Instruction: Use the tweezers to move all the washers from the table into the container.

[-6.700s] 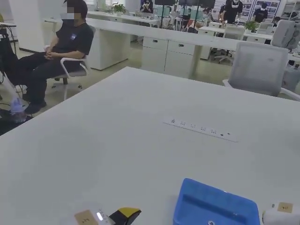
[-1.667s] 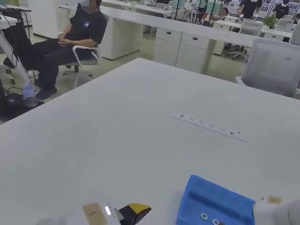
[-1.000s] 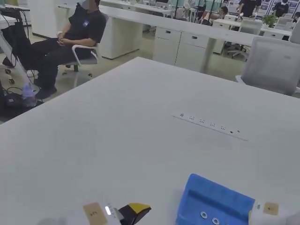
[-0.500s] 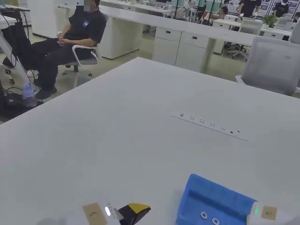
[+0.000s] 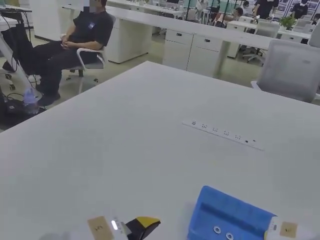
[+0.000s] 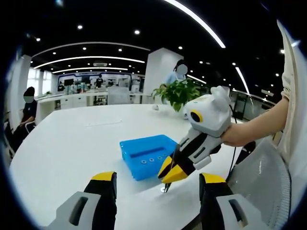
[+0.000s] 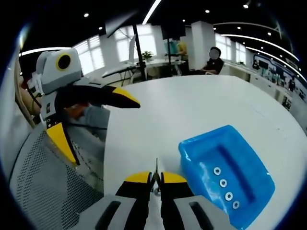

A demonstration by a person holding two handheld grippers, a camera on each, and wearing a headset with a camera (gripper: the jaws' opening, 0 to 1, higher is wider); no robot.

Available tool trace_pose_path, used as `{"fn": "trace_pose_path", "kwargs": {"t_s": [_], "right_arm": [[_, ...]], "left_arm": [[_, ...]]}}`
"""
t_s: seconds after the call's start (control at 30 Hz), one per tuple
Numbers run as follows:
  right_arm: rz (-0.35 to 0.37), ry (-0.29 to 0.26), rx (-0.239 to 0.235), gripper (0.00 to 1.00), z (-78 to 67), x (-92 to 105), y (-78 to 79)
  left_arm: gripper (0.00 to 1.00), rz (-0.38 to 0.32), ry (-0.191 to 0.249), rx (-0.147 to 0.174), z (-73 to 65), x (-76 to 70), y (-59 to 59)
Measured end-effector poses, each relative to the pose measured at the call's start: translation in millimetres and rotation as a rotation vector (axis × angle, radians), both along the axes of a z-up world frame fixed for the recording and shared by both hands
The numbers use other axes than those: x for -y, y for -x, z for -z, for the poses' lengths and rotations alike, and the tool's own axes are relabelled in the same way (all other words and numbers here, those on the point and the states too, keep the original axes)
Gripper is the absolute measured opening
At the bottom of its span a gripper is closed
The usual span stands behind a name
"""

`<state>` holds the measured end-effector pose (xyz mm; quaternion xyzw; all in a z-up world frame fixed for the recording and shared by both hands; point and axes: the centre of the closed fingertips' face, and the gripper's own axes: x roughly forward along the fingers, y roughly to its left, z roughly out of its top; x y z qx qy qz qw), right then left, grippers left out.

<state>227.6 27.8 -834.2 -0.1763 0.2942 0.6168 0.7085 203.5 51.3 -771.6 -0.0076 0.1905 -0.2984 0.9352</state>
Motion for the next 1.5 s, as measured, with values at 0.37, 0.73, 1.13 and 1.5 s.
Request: {"fn": "trace_pose_path", "kwargs": {"t_s": [0.37, 0.73, 1.13, 1.5], "right_arm": [[0.011, -0.014, -0.008, 0.04, 0.6, 0.1, -0.9], [0.026, -0.026, -0.01, 0.04, -0.8, -1.2, -3.3], [0.057, -0.043, -0.025, 0.04, -2.4, 0.0, -4.5], [0.054, -0.025, -0.021, 0.04, 2.1, 1.8, -1.1]], "left_arm": [[0.7, 0.004, -0.003, -0.003, 0.6, 0.7, -0.1], [0.7, 0.008, -0.006, -0.007, 1.9, 1.0, 0.2], [0.7, 0.006, -0.012, -0.007, 2.6, 0.2, -0.2], [0.69, 0.005, -0.014, -0.008, 2.7, -0.2, 0.4]]}}
